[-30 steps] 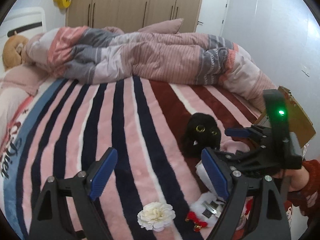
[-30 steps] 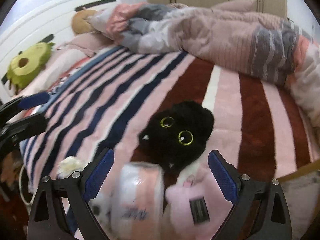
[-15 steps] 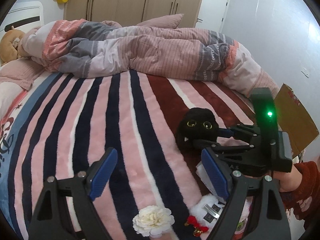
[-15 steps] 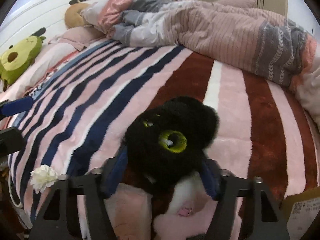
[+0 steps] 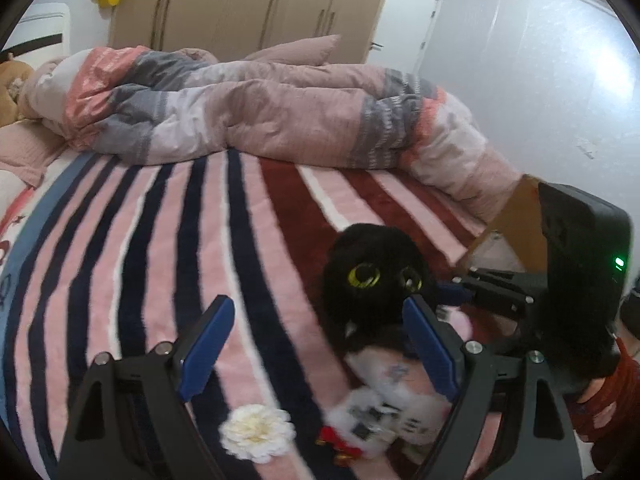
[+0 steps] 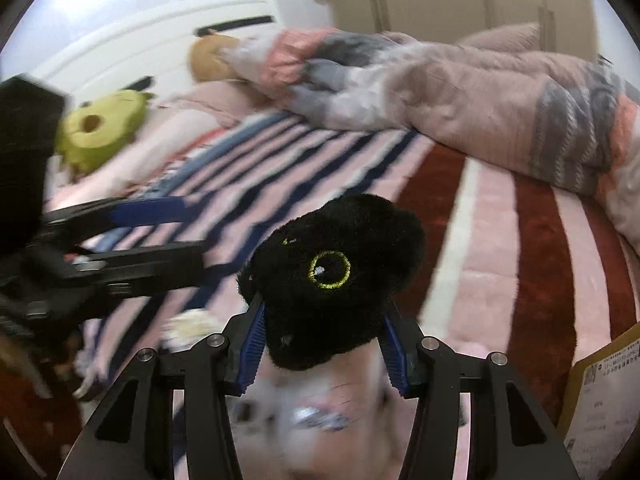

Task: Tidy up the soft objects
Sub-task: 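Lower the black cat plush into the cardboard box and open the right gripper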

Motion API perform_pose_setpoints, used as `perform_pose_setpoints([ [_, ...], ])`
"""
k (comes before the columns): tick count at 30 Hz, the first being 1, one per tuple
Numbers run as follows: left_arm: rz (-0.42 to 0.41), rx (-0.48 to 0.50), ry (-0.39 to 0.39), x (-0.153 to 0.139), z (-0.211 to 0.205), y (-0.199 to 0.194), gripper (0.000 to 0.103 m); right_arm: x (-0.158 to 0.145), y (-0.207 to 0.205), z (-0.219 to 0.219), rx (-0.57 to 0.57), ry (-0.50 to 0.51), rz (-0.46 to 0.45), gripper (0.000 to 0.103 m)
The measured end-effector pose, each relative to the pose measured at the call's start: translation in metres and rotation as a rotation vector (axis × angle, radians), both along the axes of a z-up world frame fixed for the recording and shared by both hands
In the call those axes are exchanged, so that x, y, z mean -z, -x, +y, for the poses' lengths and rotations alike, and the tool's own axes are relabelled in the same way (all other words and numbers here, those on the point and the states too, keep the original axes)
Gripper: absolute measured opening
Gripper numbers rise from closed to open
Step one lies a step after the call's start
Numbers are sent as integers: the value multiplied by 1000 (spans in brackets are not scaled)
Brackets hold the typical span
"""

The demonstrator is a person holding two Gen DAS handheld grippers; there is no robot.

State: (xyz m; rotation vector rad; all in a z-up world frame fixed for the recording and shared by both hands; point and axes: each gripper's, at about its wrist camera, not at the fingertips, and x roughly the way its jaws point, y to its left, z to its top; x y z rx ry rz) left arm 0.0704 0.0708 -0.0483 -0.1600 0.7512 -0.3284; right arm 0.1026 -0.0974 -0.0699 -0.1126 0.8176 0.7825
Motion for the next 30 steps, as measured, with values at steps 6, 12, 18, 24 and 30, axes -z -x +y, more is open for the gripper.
perform_pose_setpoints([
  [6,-30,66,99,-29,-12,19,84,-37,40,-3,-102,-77,-37,47],
  [12,-36,149,117,-63,-44,36,66,-74,67,-23,-125,-134,-84,47],
  [18,-86,180,57,-93,-85,43,63,-99,79,-59,-95,-157,-130,47],
  [24,-97,242,32,-108,-140,37,63,-116,82,-107,-41,-158,-147,49],
  [30,-79,321,-2,-107,-212,20,63,-117,79,-170,32,-143,-153,49],
])
